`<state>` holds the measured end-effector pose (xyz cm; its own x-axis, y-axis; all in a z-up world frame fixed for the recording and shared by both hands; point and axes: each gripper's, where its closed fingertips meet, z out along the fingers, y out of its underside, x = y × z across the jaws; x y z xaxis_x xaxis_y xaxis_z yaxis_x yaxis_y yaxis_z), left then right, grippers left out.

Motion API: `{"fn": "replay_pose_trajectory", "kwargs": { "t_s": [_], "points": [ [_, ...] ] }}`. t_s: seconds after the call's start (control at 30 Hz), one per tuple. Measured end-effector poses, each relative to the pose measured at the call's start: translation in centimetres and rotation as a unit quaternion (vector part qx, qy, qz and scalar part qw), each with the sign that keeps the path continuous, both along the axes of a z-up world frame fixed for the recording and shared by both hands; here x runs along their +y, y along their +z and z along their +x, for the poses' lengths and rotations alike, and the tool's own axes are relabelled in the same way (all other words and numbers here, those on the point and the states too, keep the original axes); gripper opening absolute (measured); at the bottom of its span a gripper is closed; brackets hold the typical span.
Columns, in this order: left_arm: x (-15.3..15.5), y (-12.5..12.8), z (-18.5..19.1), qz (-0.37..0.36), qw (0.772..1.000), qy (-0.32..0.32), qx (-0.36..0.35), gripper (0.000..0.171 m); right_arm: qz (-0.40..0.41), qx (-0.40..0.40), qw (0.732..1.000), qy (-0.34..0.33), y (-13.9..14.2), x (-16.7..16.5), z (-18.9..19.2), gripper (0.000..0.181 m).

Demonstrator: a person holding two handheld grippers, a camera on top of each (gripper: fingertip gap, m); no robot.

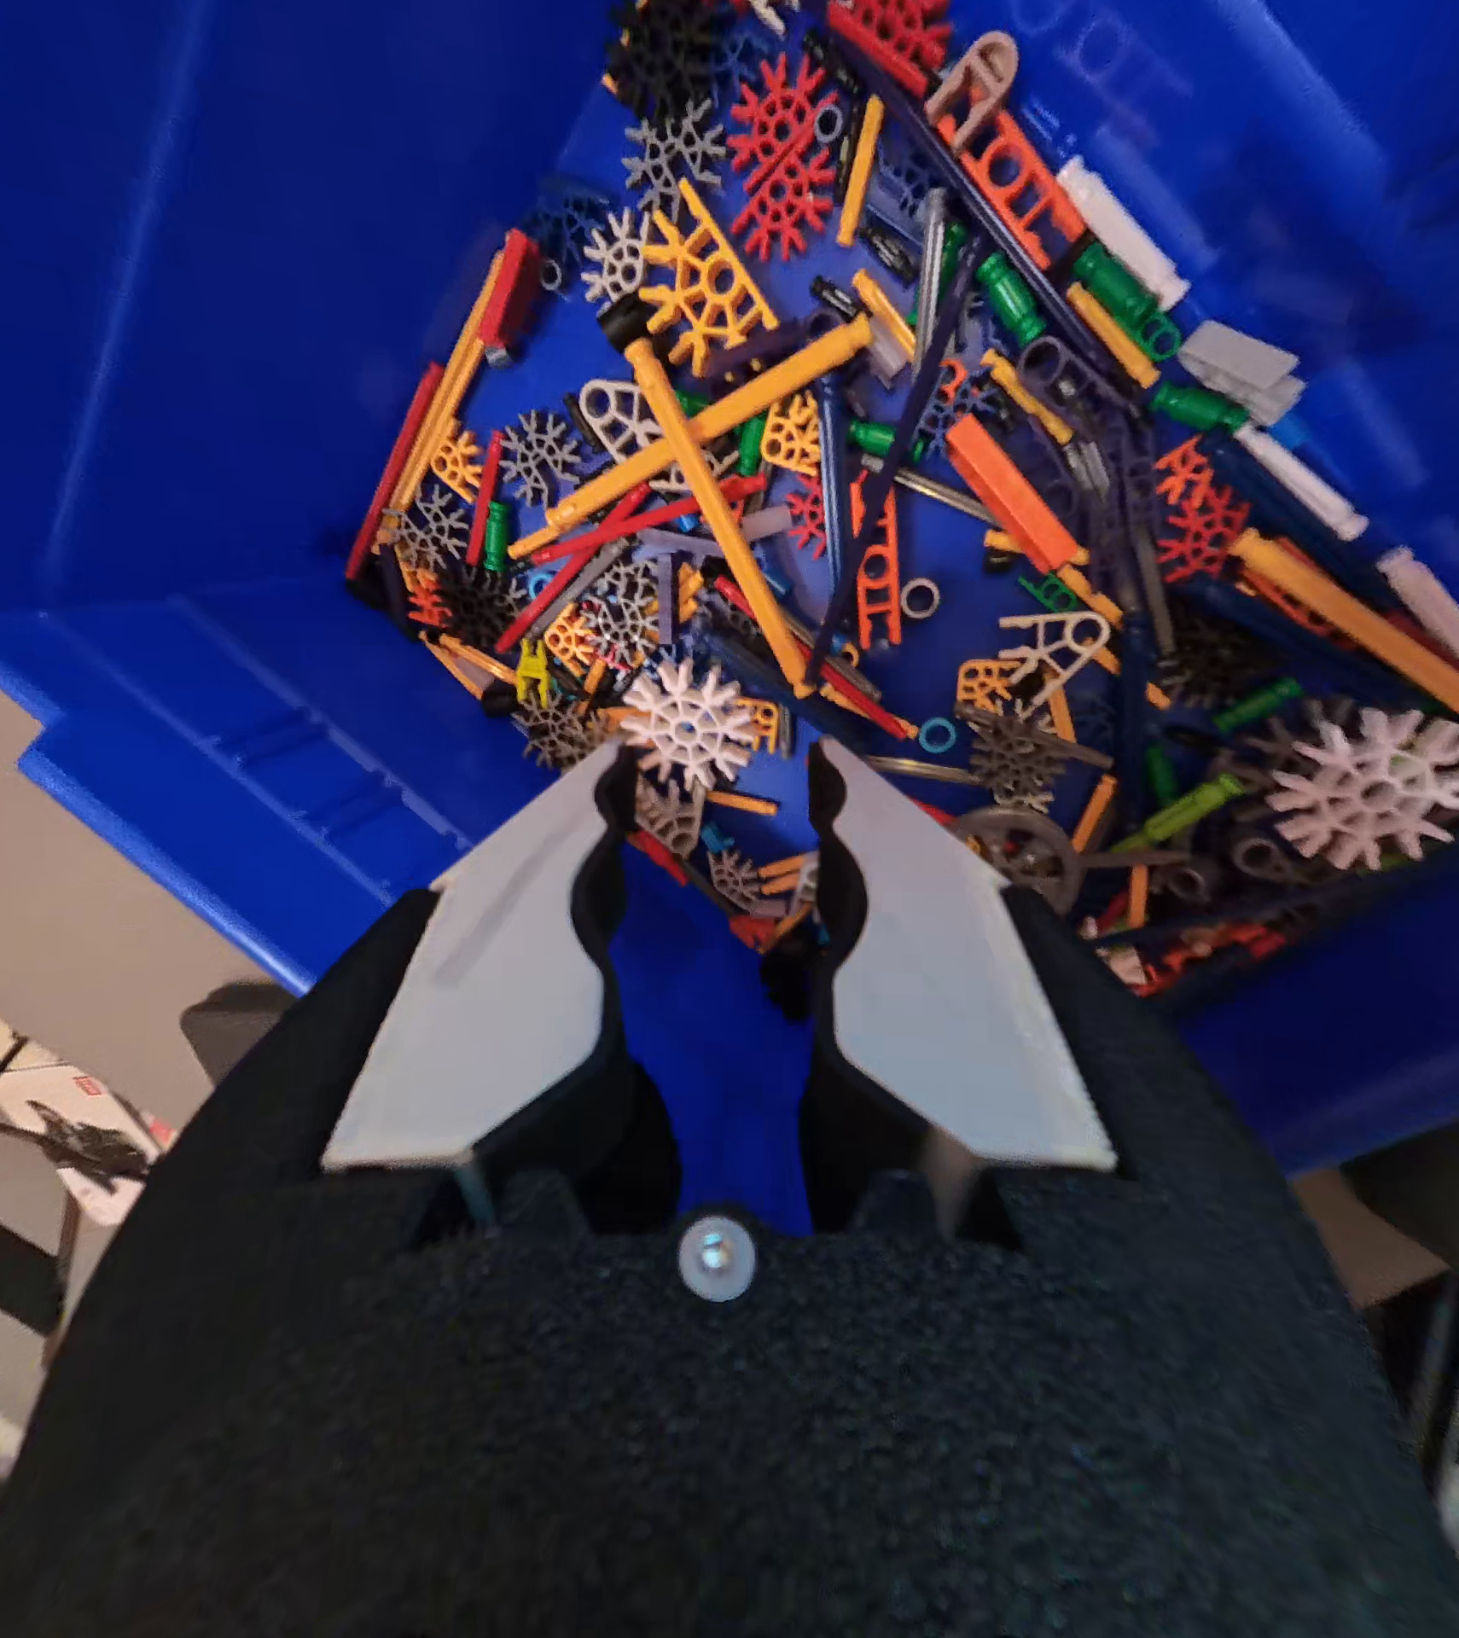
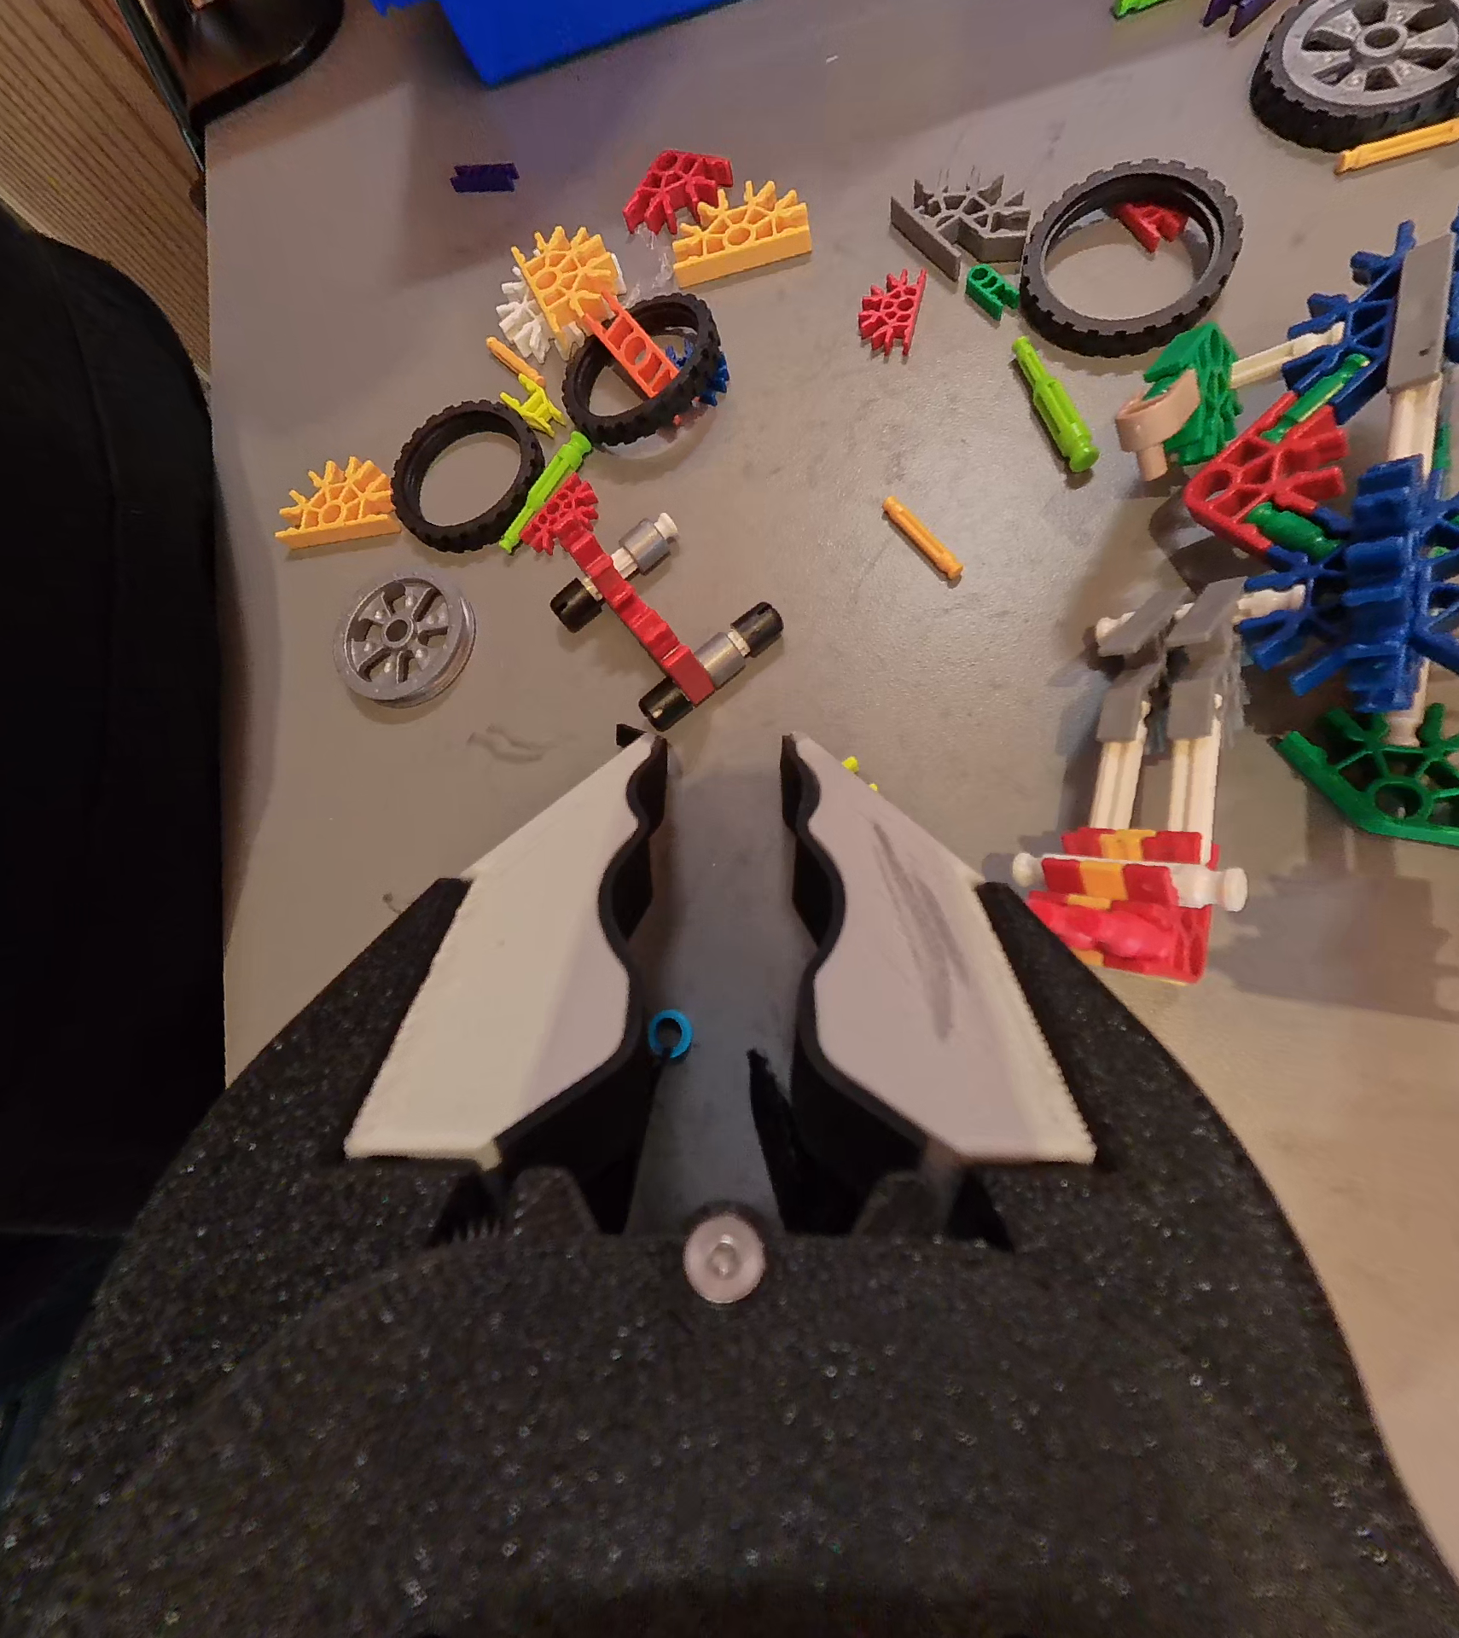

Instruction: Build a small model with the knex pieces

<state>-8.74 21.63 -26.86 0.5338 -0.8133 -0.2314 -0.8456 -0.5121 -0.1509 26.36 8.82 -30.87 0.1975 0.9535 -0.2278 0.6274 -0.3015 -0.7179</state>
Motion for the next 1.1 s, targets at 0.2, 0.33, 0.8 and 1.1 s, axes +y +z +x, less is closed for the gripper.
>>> {"fn": "replay_pose_trajectory", "kwargs": {
  "t_s": [0.2, 0.33, 0.8, 1.1],
  "points": [
    [-6.6, -1.5, 0.8, -0.154, 0.987, -0.053, -0.017, 0.048, -0.003, 0.001, 1.000, 0.000, 0.0, 0.0, 0.0, 0.026],
    [-9.2, -2.5, 1.9, -0.195, 0.976, -0.089, -0.030, 0.064, -0.006, 0.002, 1.000, 0.000, 0.0, 0.0, 0.0, 0.026],
    [-6.6, -4.2, 4.0, -0.070, 0.992, -0.100, -0.012, 0.112, -0.010, 0.001, 1.000, -0.001, 0.0, 0.0, 0.0, 0.025],
    [-1.1, -1.4, 0.7, 0.035, 0.999, -0.008, 0.002, 0.098, -0.013, 0.001, 1.000, -0.006, 0.0, 0.2, 0.0, 0.023]
  ]
}}
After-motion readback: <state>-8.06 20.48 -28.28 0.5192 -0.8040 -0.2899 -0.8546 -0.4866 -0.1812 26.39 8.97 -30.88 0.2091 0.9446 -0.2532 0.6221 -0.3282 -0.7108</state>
